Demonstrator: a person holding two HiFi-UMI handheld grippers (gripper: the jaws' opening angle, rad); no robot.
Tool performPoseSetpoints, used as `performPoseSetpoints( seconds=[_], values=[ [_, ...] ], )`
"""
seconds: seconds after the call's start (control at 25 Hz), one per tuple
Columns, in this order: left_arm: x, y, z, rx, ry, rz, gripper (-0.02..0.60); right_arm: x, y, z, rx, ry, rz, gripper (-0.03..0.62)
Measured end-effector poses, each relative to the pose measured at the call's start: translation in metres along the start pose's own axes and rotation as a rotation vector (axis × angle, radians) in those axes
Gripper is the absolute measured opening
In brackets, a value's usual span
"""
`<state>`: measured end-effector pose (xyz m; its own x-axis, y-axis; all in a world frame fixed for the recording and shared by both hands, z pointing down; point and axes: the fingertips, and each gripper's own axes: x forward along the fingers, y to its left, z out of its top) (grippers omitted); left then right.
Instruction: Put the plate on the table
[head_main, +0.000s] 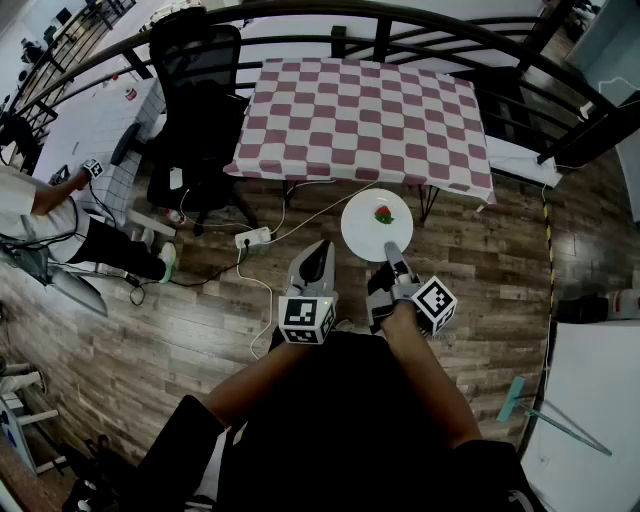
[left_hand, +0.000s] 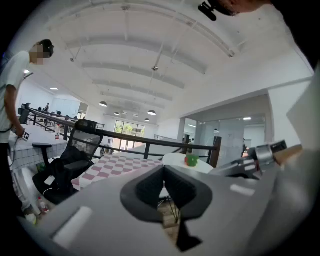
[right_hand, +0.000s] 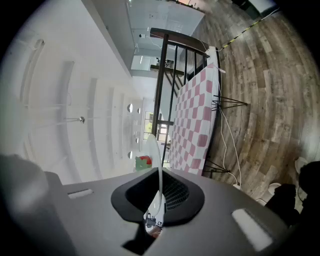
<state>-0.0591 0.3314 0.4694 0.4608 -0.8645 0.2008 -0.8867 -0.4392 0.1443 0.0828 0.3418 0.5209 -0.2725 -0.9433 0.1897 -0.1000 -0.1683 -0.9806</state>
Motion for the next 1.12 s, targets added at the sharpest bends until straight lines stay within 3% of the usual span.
performPoseSetpoints(
  seconds=[0.44,0.68,0.88,1.12],
  values=[
    [-0.004,-0.011,-0.006,0.012,-0.015,-0.005,0.009,-0.020,-0.013,0.009,-0.011,-0.020,-0.034,0.012],
    [0.000,0.007,-0.013,-0.009,0.005,0.024,0.009,-0.013,-0.021,0.013,-0.004,-0.028,-0.017,0.012],
    [0.021,0.022,-0.007,0.015,-0.003,0.018,0.009,-0.005,-0.032,0.022,-0.028,-0.037,-0.101,0.012],
    [0.069,0.028,-0.007,0.002,0.009,-0.012,0.009,0.037,-0.024,0.046,-0.001,-0.044,-0.055,0.012]
  ],
)
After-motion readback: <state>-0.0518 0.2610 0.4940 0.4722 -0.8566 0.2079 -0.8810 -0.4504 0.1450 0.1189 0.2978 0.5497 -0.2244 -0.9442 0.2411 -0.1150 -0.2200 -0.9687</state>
